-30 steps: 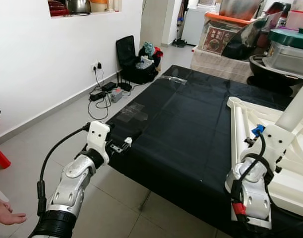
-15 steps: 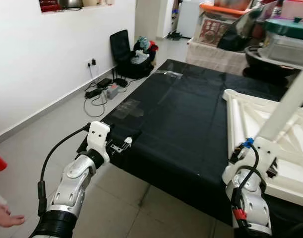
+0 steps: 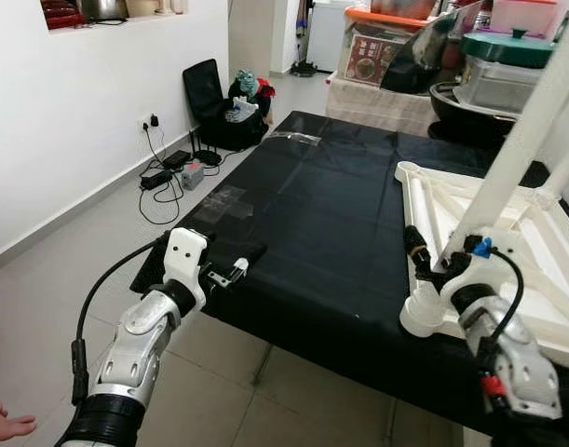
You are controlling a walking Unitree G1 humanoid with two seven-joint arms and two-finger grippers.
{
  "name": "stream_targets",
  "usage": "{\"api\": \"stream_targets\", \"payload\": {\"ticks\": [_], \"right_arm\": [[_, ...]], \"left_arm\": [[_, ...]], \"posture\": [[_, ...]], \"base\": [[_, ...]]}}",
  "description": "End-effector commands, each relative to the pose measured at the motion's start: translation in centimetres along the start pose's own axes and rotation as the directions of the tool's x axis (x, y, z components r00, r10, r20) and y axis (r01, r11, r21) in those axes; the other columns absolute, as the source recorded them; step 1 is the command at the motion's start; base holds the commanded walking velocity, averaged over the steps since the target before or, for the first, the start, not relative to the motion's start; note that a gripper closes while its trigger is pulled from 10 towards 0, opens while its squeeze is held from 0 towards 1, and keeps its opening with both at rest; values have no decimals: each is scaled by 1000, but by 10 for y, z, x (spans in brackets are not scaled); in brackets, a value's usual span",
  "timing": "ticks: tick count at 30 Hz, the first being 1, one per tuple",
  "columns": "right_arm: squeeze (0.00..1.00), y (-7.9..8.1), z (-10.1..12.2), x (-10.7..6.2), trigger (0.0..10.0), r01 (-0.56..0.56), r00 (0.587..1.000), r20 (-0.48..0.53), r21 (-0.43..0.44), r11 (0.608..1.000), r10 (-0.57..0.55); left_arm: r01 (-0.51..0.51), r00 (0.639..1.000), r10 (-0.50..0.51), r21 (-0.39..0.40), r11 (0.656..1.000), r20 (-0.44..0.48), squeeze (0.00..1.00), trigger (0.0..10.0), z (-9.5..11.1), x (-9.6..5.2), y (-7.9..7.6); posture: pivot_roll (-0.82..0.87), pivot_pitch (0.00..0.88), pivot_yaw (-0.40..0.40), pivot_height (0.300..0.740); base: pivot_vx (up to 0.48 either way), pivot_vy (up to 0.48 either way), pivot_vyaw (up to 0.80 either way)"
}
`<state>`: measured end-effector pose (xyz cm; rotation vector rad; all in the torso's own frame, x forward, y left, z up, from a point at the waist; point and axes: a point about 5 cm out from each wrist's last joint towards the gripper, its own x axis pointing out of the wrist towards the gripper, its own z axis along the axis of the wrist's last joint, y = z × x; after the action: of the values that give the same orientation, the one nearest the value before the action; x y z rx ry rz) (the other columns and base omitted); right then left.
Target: Building children table
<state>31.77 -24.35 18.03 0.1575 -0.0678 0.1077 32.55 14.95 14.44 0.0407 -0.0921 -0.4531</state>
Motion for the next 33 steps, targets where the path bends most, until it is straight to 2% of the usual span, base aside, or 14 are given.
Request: {"api": "stream_targets", "payload": {"ticks": [1,2,3,4,5,6,8,10,12,19,20,22,31,33], "right_arm": [[0,5,3,5,10000,-48,999,9,7,999,48],[0,2,2,10,0,-17,1000,6,-10,1000,17],[0,-2,-1,13,0,46,999,2,-19,999,-46],[0,-2,-1,13,0,46,999,2,-19,999,-46],[0,-7,-4,14,0,124,992,0,-37,992,-124],[0,-7,-4,14,0,124,992,0,-37,992,-124],[0,-13,-11,14,0,229,973,-10,-49,972,-230],[0,-13,-11,14,0,229,973,-10,-49,972,-230],[0,-10,-16,9,0,289,957,-2,-73,955,-290],[0,-2,-19,5,0,285,958,6,-71,956,-285],[0,1,-21,4,0,272,962,5,-35,962,-272],[0,2,-22,3,0,263,965,2,-23,965,-263],[0,7,-25,1,0,238,971,3,-5,971,-238],[0,13,-26,0,0,229,974,5,-1,974,-229]], "left_arm": [[5,1000,-5,14,1000,0,0,10000,1,2,1],[6,1000,-6,14,1000,0,0,10000,1,2,1],[6,1000,-6,15,1000,1,0,10000,2,2,1],[6,1000,-6,15,1000,1,0,10000,2,2,1],[5,1000,-5,15,1000,1,0,10000,2,1,2],[5,1000,-5,15,1000,1,0,10000,2,1,2],[3,1000,-3,14,1000,1,0,10000,2,0,3],[3,1000,-3,14,1000,1,0,10000,2,0,3],[1,1000,-1,2,1000,-1,0,10000,2,0,3],[3,1000,-3,-26,1000,1,0,10000,2,1,3],[2,1000,-2,-35,999,0,0,10000,3,1,4],[-2,1000,2,-47,999,-2,0,10000,3,2,5],[-15,1000,14,-78,997,-14,0,10000,2,0,8],[-16,1000,15,-84,996,-16,0,10000,2,0,8]], "posture": [[18,0,-75,740],[28,0,-79,740],[30,0,-79,740],[30,0,-79,740],[31,0,-79,740],[31,0,-79,740],[28,0,-77,740],[28,0,-77,740],[26,0,-73,740],[19,0,-70,740],[19,0,-71,740],[20,0,-73,740],[15,0,-73,740],[15,0,-72,740]], "base": [[0,0,0],[0,0,0],[0,0,0],[0,0,0],[0,0,0],[0,0,0],[0,0,0],[0,0,0],[0,0,0],[0,122,0],[0,480,-581],[0,480,-691],[0,480,-800],[0,480,-800]]}}
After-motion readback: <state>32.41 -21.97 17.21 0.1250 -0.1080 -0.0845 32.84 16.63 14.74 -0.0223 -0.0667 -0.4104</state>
